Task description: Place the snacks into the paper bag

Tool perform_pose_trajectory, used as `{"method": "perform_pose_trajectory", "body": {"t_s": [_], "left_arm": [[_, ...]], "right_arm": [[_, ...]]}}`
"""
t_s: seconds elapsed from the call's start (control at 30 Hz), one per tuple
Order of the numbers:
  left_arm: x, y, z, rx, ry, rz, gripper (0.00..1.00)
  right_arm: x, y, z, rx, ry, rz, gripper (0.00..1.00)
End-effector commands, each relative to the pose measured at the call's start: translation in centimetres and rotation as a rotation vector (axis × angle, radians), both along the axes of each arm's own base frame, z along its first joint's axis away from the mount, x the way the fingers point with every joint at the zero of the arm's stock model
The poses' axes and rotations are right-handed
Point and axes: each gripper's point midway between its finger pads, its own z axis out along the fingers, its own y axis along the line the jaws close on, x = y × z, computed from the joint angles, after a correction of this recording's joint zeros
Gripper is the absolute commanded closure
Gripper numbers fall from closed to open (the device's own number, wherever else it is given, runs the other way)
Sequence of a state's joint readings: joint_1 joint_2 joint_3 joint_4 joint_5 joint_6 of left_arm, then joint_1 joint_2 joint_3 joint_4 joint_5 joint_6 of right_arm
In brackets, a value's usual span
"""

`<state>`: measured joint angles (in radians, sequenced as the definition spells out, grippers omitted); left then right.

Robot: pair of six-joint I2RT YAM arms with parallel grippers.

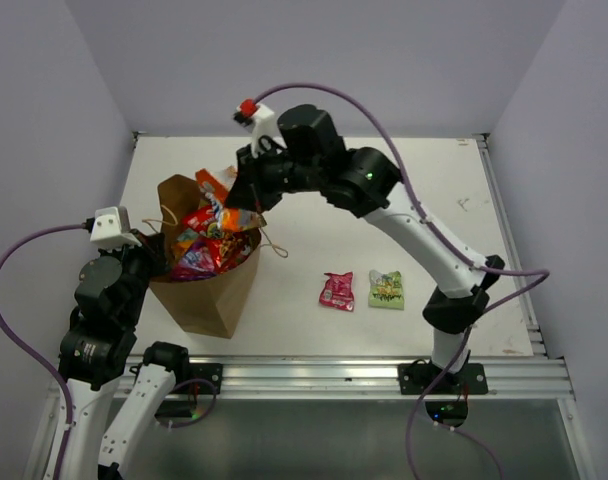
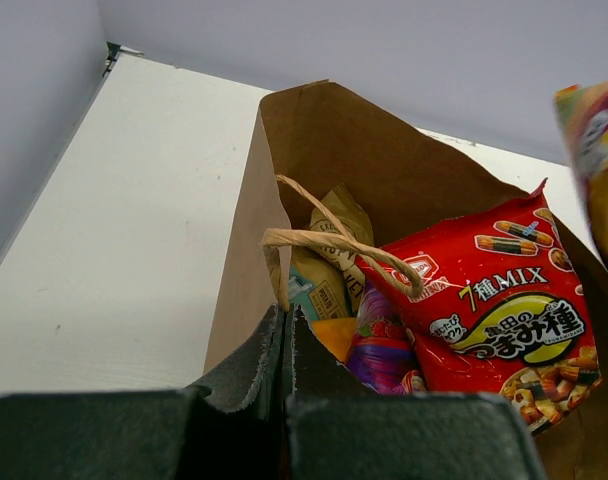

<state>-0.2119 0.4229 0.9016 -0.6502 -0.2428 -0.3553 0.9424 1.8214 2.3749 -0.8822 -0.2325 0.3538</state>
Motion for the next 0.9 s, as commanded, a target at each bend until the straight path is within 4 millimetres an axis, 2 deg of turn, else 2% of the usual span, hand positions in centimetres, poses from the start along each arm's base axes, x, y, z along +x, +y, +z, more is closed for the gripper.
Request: {"method": "perform_pose_trajectory", "body": {"t_s": [0.0,0.1,0.2,0.23,0.33,0.4,0.43,0.47,0.5,0.53,0.57,0.6,0.63,0.8,0.83,0.87], "left_arm": [[-0.3,-0.1,2.1,-0.003,-0.067,-0.009,1.0],[-0.3,0.0,2.0,-0.004,-0.065,-0.006,1.0],[-0.4,0.0,2.0,-0.003,-0.068,-0.005,1.0],[-0.4,0.0,1.9,-0.003,-0.068,-0.006,1.0],[-0.5,0.0,1.9,-0.004,-0.07,-0.009,1.0],[-0.4,-0.1,1.9,-0.005,-0.07,-0.011,1.0],[-0.4,-0.1,1.9,-0.008,-0.073,-0.014,1.0],[-0.4,-0.1,1.9,-0.009,-0.071,-0.013,1.0],[-0.4,-0.1,1.8,-0.007,-0.07,-0.014,1.0],[-0.5,-0.1,1.9,-0.008,-0.073,-0.012,1.0],[-0.5,0.0,2.0,-0.006,-0.074,-0.009,1.0],[-0.5,0.0,2.0,-0.003,-0.073,-0.01,1.0],[-0.5,0.0,2.0,-0.004,-0.073,-0.006,1.0],[-0.4,0.1,2.1,0.005,-0.074,-0.006,1.0],[-0.5,0.1,2.1,0.006,-0.073,-0.003,1.0],[-0.4,0.1,2.1,0.008,-0.074,-0.003,1.0]], "right_arm": [[-5.2,4.2,1.4,0.098,0.045,0.235,1.0],[-7.1,5.8,0.4,0.076,0.049,0.279,1.0],[-7.0,6.1,-2.1,0.024,0.095,0.246,1.0],[-6.8,6.1,-3.2,-0.003,0.108,0.236,1.0],[-5.9,6.0,-8.6,-0.147,0.179,0.182,1.0],[-6.0,6.5,-10.1,-0.19,0.206,0.2,1.0],[-6.0,7.0,-12.4,-0.245,0.239,0.215,1.0],[-6.1,7.6,-11.8,-0.229,0.231,0.229,1.0],[-6.6,8.0,-12.0,-0.23,0.245,0.258,1.0],[-6.7,8.9,-14.2,-0.265,0.288,0.284,1.0],[-6.8,9.5,-13.4,-0.238,0.284,0.305,1.0],[-6.8,10.0,-14.1,-0.241,0.305,0.316,1.0],[-7.3,10.7,-15.6,-0.254,0.35,0.346,1.0],[-7.7,11.7,-18.0,-0.279,0.41,0.378,1.0],[-7.4,11.6,-18.1,-0.287,0.39,0.375,0.93],[-7.3,11.2,-17.2,-0.279,0.362,0.366,0.88]]}}
